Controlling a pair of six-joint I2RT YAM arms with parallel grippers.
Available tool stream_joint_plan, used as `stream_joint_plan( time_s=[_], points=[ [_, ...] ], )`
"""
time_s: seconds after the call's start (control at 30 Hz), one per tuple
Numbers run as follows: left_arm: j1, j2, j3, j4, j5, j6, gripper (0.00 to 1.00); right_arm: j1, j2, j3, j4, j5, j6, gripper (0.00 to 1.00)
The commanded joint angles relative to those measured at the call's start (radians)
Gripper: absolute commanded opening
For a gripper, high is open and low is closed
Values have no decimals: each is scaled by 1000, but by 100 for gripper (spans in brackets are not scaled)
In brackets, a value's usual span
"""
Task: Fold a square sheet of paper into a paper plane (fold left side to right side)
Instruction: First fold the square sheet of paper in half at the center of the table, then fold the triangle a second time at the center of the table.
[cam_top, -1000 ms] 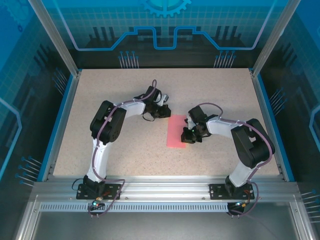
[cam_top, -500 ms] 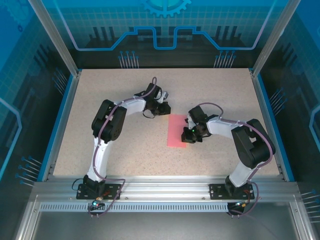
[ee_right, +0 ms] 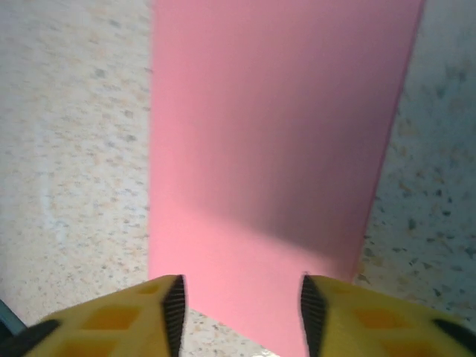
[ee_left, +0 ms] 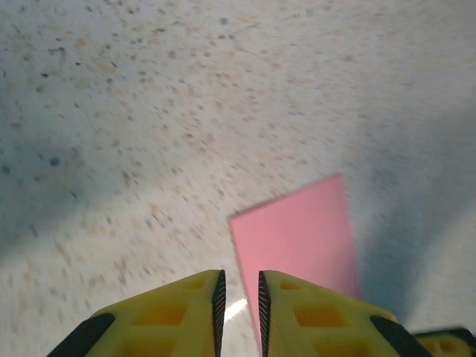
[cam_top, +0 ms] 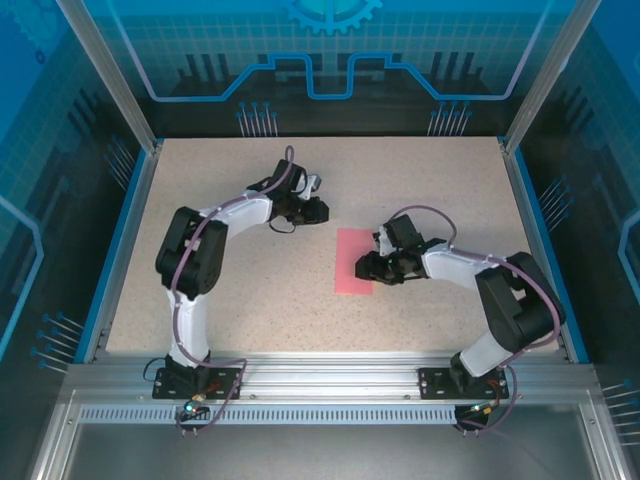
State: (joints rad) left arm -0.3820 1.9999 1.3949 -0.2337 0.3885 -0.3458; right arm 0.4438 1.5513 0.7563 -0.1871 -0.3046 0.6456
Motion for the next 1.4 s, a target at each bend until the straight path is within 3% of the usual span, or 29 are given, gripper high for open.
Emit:
stream_joint_plan(
  time_s=[0.0, 0.3, 0.47, 1.0, 1.23, 1.37],
  points=[
    [-29, -88, -86, 27, 63, -53, 23, -23, -94, -12, 79, 43, 6, 57],
    [-138, -68, -147, 26, 99, -117, 25, -152, -123, -148, 315, -124, 197, 85],
    [-152, -12, -122, 11, 109, -124, 25, -161, -107, -154, 291, -135, 207, 93],
    [-156, 56, -110, -40, 63, -110, 25, -162, -53, -88, 118, -141, 139, 93],
    [-157, 49, -157, -39, 55, -105, 25, -159, -13, -20, 8, -187, 64, 75],
    [-157, 33, -190, -29, 43, -107, 25, -154, 5, 3, -41, -191, 42, 71]
  ],
)
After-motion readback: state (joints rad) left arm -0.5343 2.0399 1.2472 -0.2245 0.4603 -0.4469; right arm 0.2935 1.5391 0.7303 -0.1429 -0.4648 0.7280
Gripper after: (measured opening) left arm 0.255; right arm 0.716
